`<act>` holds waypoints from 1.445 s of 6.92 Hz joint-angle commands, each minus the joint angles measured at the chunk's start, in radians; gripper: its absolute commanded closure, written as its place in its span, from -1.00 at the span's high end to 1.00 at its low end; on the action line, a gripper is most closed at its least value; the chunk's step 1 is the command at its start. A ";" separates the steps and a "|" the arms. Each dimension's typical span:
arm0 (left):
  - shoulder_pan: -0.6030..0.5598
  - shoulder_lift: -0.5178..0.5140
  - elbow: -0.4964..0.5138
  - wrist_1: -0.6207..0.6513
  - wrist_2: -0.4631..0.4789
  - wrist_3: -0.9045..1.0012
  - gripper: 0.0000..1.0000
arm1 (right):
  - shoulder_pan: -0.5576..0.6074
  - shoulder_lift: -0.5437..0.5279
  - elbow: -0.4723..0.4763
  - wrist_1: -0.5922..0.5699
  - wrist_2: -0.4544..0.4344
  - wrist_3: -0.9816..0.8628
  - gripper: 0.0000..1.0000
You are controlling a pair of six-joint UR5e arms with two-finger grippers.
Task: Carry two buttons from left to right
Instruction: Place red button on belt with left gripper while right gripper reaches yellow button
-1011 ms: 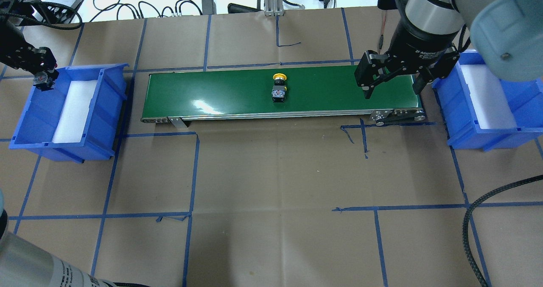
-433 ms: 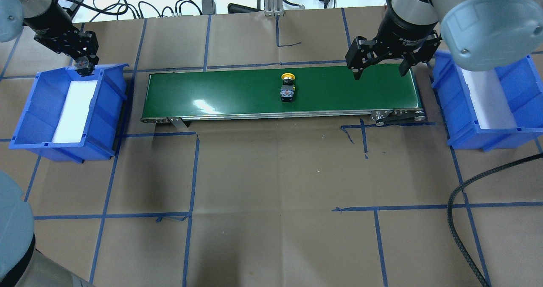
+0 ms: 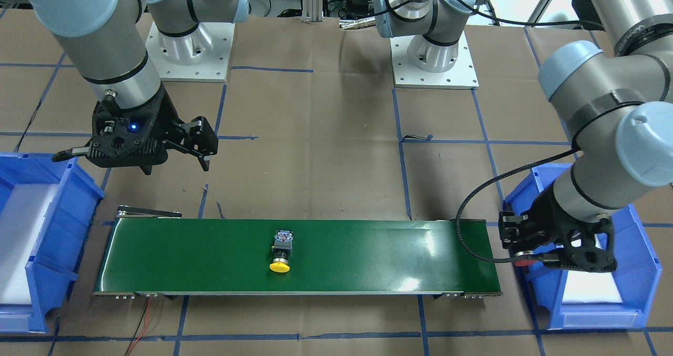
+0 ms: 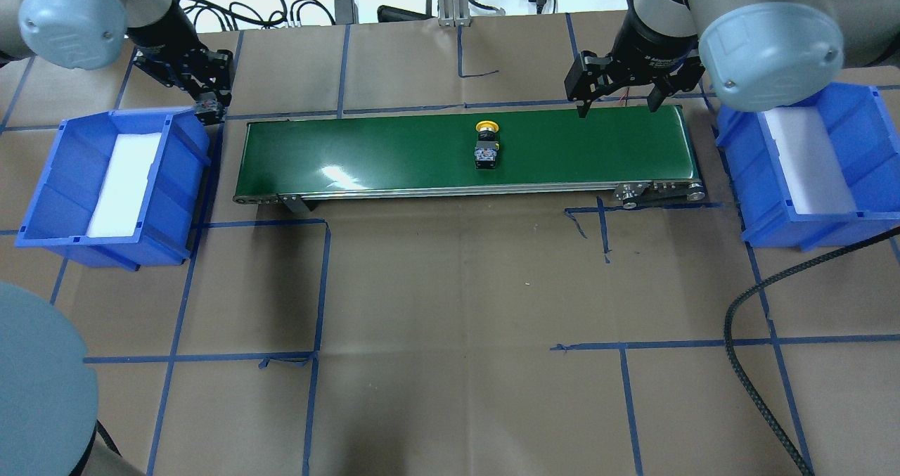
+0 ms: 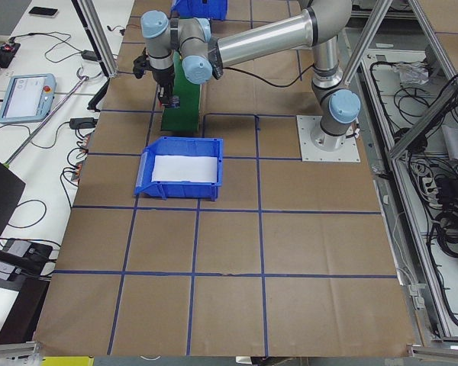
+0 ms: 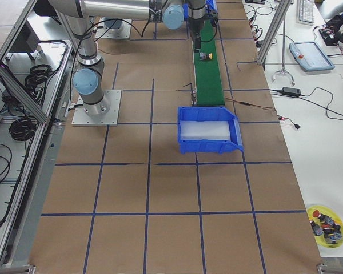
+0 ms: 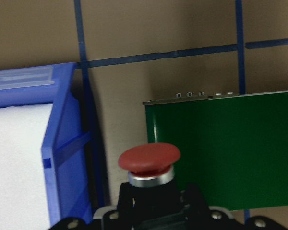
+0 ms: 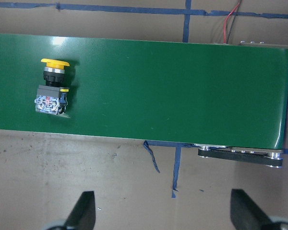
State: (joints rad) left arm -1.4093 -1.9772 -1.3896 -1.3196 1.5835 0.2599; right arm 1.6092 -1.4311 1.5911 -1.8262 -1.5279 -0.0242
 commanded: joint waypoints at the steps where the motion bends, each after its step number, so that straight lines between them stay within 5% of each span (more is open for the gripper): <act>1: -0.062 -0.020 -0.006 0.007 0.000 -0.080 -0.91 | 0.003 0.005 -0.011 -0.005 -0.001 0.000 1.00; 3: -0.071 -0.055 -0.019 0.023 -0.002 -0.091 -0.91 | 0.001 0.046 0.007 -0.021 0.003 0.001 1.00; 6: -0.097 -0.085 -0.124 0.214 0.000 -0.142 -0.91 | 0.003 0.112 0.007 -0.059 0.058 -0.002 1.00; 10: -0.100 -0.088 -0.189 0.287 0.001 -0.146 -0.81 | -0.047 0.113 0.007 0.025 0.051 -0.002 1.00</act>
State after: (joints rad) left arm -1.5082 -2.0637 -1.5717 -1.0379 1.5835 0.1149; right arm 1.5831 -1.3199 1.5984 -1.8361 -1.4788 -0.0265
